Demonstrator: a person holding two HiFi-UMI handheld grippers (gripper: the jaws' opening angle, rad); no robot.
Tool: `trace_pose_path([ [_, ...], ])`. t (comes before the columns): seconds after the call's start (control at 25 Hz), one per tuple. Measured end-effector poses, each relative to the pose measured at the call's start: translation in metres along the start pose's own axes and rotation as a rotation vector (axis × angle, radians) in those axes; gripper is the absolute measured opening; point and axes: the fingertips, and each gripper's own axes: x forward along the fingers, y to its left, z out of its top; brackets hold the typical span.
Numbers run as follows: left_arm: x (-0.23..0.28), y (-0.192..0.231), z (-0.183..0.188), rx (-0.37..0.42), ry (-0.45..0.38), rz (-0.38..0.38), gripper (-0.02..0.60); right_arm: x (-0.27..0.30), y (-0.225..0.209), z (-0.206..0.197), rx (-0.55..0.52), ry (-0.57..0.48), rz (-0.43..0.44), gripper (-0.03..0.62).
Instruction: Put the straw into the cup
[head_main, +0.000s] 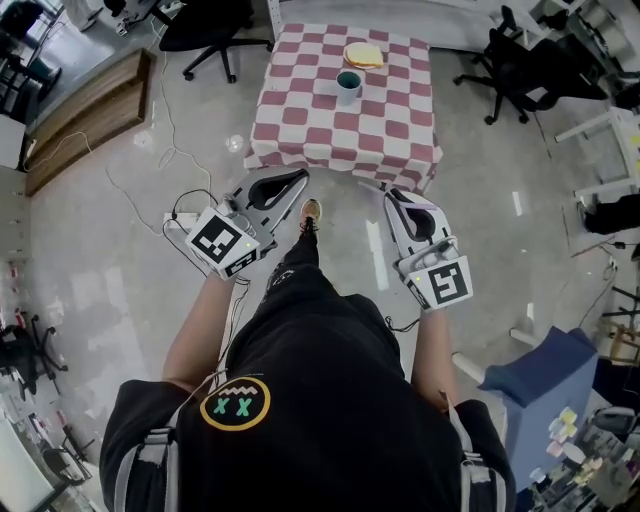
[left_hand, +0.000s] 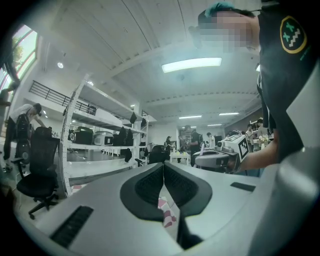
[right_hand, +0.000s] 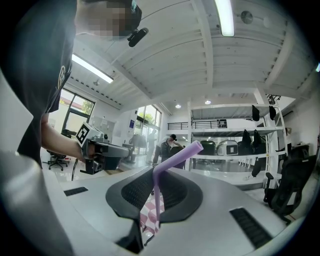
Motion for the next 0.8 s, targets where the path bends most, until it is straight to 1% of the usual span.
trace_pose_path([
  [0.32,0.035,0.046,-0.001,-0.003,0.006,-0.011,0.02,0.041,-0.037,-0.007,0.014,0.017,-0.001,0.054],
  [0.44,0.046,0.065,-0.005,-0.014,0.009,-0.003,0.02,0.055,-0.05,-0.012,0.02,0.025,-0.004,0.054],
  [0.56,0.056,0.082,-0.009,-0.024,0.012,-0.015,0.02,0.072,-0.063,-0.016,0.025,0.03,-0.007,0.054],
  [0.8,0.076,0.119,-0.018,-0.043,0.014,-0.014,0.02,0.103,-0.086,-0.025,0.025,0.048,-0.014,0.054],
])
